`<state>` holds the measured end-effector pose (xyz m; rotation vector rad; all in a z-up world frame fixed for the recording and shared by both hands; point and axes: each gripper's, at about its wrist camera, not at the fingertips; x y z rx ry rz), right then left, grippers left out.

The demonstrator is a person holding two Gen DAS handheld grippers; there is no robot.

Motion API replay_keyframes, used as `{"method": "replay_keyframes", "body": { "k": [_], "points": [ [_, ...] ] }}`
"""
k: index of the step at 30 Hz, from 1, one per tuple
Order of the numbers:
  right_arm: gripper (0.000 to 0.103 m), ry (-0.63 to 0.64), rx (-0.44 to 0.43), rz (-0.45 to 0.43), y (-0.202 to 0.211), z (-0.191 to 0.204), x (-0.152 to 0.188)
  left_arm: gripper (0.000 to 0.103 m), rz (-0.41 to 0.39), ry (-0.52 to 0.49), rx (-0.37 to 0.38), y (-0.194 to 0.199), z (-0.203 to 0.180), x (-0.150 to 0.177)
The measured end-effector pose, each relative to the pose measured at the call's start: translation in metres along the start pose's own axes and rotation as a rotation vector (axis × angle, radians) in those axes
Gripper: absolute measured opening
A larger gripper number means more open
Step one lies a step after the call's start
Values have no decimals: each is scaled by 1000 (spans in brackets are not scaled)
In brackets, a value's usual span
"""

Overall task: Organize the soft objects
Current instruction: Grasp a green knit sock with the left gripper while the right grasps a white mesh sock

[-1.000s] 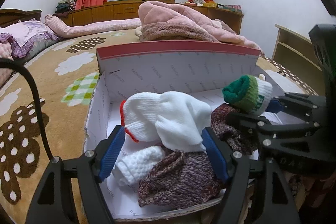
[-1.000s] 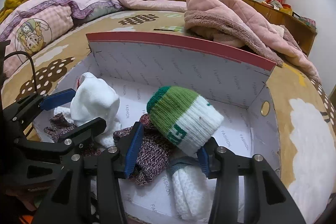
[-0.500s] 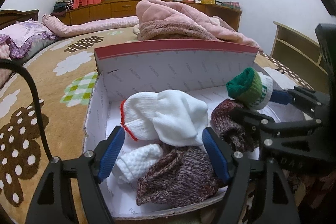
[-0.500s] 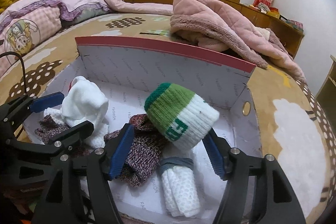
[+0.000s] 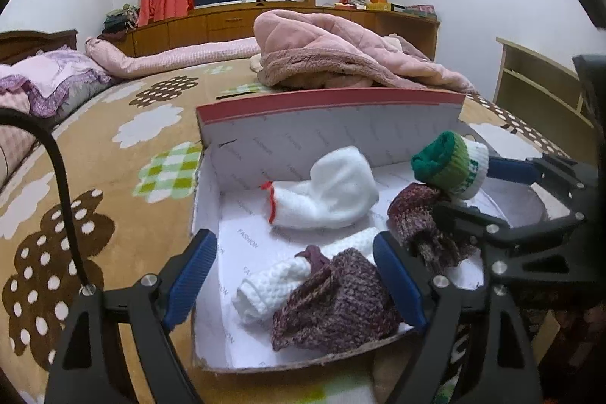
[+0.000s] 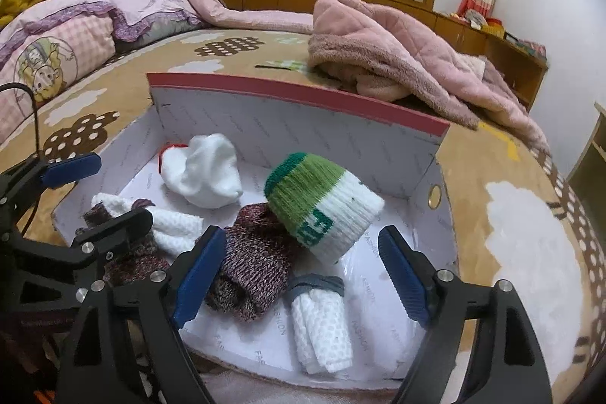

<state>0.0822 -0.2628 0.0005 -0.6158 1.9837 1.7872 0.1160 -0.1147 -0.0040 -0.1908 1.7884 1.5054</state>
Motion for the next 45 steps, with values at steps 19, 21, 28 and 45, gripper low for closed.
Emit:
{"method": "replay_keyframes", "body": {
  "k": [19,21,28,45],
  "points": [
    [85,-35,-79,-58,31,-17,20,89,-32,-21,-36,40,-4,32],
    [85,-34,-87,-69,36,-18,23,89,-36,-31,-31,44,-6,35],
    [85,-30,-137,-83,46,-21,32,89,-19,-47,17,53,-12,41],
    [66,54,-224,-63,53,-25,77,72,39,-68,144,61,-15,69]
  ]
}}
Point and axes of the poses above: each gripper's, at about its wrist camera, not at the fingertips, and y roughly against the way its jaws point, z to its left, x to its underside, and after that the axes turned 14 degrees about z, right-handed
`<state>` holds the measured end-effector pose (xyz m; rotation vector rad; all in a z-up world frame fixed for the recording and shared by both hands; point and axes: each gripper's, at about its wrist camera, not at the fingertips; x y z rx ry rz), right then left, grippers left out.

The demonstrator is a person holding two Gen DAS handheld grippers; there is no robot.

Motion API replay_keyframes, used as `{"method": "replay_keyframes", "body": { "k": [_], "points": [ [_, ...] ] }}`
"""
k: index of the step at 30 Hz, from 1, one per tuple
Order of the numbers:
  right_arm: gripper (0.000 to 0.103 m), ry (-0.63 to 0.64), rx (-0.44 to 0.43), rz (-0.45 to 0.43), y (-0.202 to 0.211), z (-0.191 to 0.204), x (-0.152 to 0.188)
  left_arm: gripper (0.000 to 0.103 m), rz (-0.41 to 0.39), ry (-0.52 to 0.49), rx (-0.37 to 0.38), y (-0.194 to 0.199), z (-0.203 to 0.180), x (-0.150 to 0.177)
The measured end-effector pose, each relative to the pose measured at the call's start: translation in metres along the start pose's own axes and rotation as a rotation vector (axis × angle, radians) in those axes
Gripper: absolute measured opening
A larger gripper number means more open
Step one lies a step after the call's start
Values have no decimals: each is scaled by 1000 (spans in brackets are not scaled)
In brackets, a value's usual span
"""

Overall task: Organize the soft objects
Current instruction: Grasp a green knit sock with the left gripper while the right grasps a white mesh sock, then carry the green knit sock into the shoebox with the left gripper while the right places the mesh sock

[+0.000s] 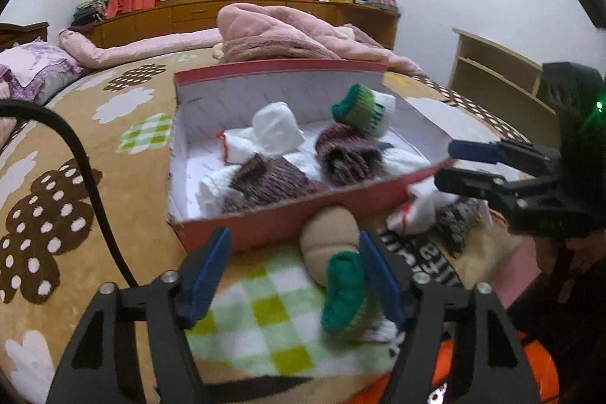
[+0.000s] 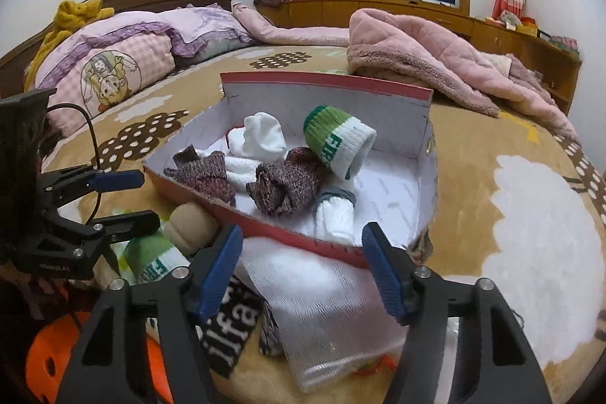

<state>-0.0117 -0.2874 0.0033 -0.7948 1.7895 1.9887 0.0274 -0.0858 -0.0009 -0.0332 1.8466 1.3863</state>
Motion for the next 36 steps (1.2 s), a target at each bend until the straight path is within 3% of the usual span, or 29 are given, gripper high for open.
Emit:
{"method": "replay_keyframes", "body": {
  "k": [7,9,11,12,13,14,16,18,21,27,30,36],
  "points": [
    [65,-6,-12,13,4,-4,10,74,-10,-51,92,7,-16,15],
    [65,-5,-33,24,2,-2,14,75,21,-57,150,3,-17,16],
    [65,11,-33,49,-5,4,18,73,70,-55,159,-4,-20,15],
    [64,24,-23,64,-10,8,21,64,91,-47,173,-8,-18,14],
    [64,36,-8,72,-14,12,23,46,104,-39,189,-11,-17,13],
    [60,46,8,69,-15,16,25,38,120,-25,199,-14,-15,12],
    [49,56,24,55,-13,20,26,33,165,-5,185,-23,-13,11],
    [30,46,22,31,-8,17,25,30,156,-8,202,-22,-12,12],
    [19,27,-5,18,-4,12,23,28,146,-31,198,-19,-14,13],
    [18,72,-43,-26,11,17,14,27,120,-71,206,-13,-20,14],
    [18,105,-61,-37,16,20,10,27,97,-117,147,-7,-24,11],
    [21,75,-88,46,3,5,4,28,64,-33,164,2,-1,1]
  ]
}}
Point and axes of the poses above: each gripper's, at about its wrist camera, not at the fingertips, and y roughly against the way its jaws point, z to its left, x to its underside, and after that the axes turned 14 degrees about z, right-handed
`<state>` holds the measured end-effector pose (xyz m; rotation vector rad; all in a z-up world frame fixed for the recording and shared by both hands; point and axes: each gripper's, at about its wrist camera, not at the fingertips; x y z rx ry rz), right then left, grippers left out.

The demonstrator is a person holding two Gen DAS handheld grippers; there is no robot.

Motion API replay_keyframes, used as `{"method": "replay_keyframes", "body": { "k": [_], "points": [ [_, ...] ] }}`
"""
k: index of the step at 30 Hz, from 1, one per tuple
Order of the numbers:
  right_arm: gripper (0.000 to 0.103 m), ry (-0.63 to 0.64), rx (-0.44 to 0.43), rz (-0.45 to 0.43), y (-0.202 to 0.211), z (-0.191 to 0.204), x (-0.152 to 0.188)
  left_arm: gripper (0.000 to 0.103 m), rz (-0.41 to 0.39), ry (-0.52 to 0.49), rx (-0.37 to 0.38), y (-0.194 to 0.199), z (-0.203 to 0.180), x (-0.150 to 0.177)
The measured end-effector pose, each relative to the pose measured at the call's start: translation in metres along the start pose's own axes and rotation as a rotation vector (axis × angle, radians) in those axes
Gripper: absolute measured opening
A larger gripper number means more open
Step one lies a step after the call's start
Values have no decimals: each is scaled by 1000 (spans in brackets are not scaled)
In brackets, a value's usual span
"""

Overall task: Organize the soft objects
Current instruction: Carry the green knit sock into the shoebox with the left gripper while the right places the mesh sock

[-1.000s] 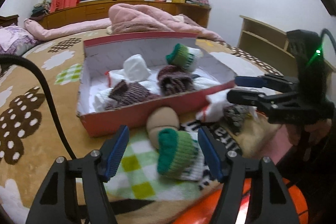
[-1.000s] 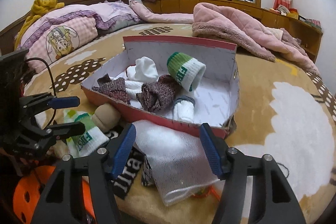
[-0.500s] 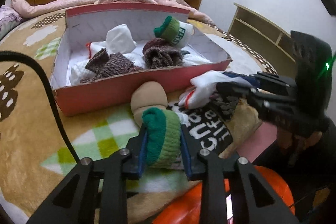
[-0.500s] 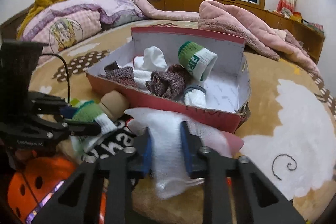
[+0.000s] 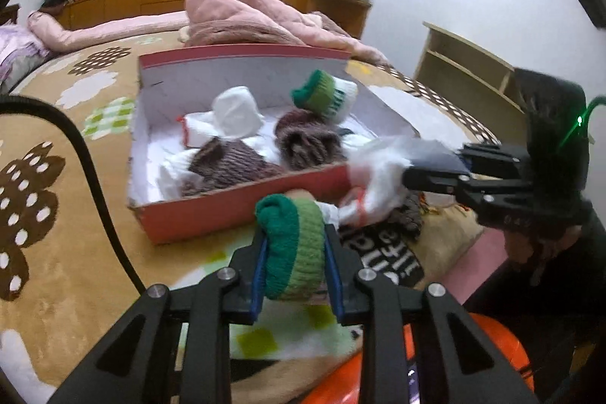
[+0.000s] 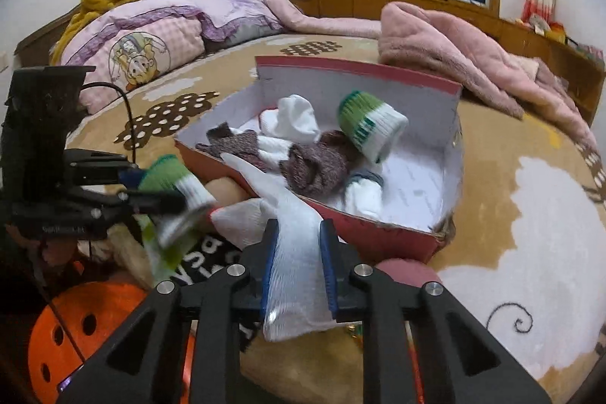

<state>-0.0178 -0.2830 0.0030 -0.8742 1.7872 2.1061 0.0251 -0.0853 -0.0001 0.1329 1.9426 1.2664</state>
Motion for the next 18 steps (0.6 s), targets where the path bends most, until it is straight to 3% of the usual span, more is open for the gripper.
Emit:
{"method": "replay_keyframes", "body": {
  "k": [6,7,9,15,18],
  "points": [
    [24,10,-44,-19,17,-11,2,27,-14,47,2,7,18,-2],
    [23,9,-61,-17,18,-13,2,27,-18,51,1,8,18,-2],
    [5,-7,-95,-26,21,-17,1,27,-23,57,6,9,20,-3],
    [3,-49,-80,-55,23,-21,-2,27,-13,42,12,4,13,-4],
    [3,-82,-73,-126,38,-26,-5,27,-31,38,19,7,10,-5]
  ]
}}
Point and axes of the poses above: each gripper's, at about its wrist camera, not at the fingertips, and y roughly against the way its jaws point, z to its left, x to its underside, and after that the axes turned 14 degrees about z, right-handed
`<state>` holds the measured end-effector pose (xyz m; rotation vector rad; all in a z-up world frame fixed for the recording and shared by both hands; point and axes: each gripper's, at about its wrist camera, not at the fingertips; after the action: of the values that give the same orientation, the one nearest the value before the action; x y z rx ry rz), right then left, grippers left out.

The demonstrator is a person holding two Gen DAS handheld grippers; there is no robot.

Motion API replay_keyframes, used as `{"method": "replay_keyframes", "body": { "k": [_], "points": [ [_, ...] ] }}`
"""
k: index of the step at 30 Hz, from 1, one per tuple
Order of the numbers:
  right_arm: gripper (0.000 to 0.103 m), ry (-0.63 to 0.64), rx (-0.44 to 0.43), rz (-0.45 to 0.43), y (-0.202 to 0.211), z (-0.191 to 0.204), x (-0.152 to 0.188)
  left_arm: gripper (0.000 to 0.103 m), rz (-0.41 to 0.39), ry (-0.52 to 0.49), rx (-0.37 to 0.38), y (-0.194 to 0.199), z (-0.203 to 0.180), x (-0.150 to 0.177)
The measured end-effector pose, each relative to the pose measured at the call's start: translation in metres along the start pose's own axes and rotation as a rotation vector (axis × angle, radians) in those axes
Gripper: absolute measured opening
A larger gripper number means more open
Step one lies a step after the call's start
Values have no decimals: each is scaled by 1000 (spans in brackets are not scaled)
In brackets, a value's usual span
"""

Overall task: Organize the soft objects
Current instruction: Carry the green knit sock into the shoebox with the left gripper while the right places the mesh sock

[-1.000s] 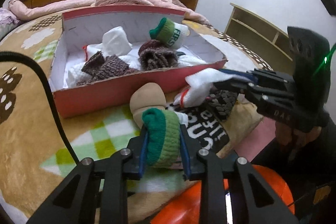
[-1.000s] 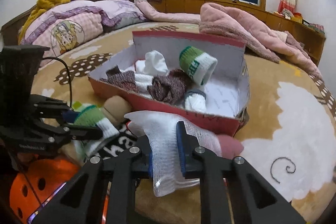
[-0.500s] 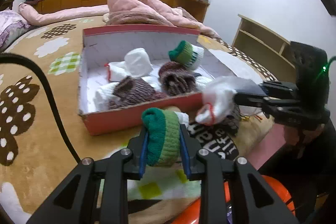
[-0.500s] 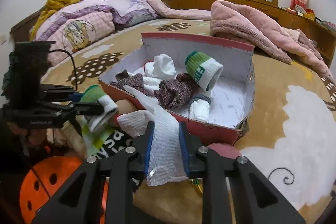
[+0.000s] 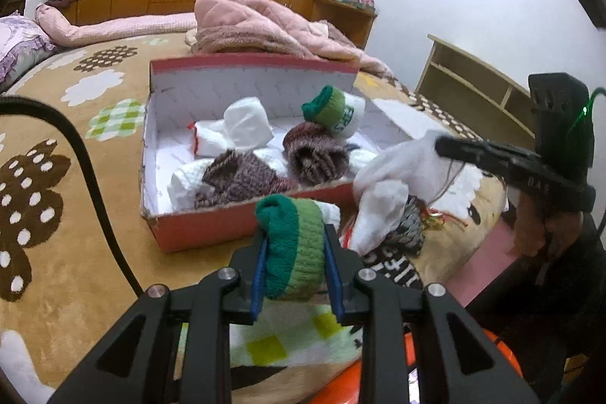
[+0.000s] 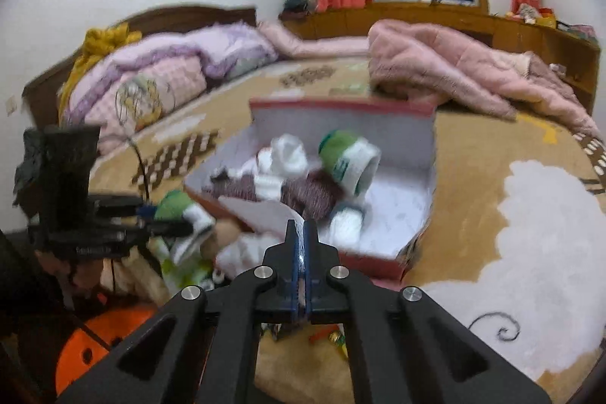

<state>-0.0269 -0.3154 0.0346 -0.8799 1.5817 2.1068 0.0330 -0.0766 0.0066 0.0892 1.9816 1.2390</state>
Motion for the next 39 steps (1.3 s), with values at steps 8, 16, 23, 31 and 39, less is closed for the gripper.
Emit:
{"method": "replay_keyframes", "body": {
  "k": [8,16,23,31,39],
  "points": [
    [3,-35,4,-122,21,0,-19,27,-73,20,25,15,0,-16],
    [3,-23,92,-187,24,7,-24,27,-168,48,-3,38,7,-33],
    [3,-64,86,-215,30,-5,-31,27,-212,79,-37,45,17,-41],
    [3,-117,83,-188,10,-7,-43,27,-175,94,-33,25,27,-51],
    [3,-128,81,-194,1,-4,-52,27,-180,97,-69,21,33,-56]
  ]
}}
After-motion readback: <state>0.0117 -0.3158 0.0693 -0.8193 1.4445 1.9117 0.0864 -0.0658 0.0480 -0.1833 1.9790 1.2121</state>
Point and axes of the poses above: each gripper's, at about its wrist camera, not at the fingertips, and y roughly against the way its jaws point, z to its left, x to its underside, and after that the axes turned 14 degrees about z, right-handed
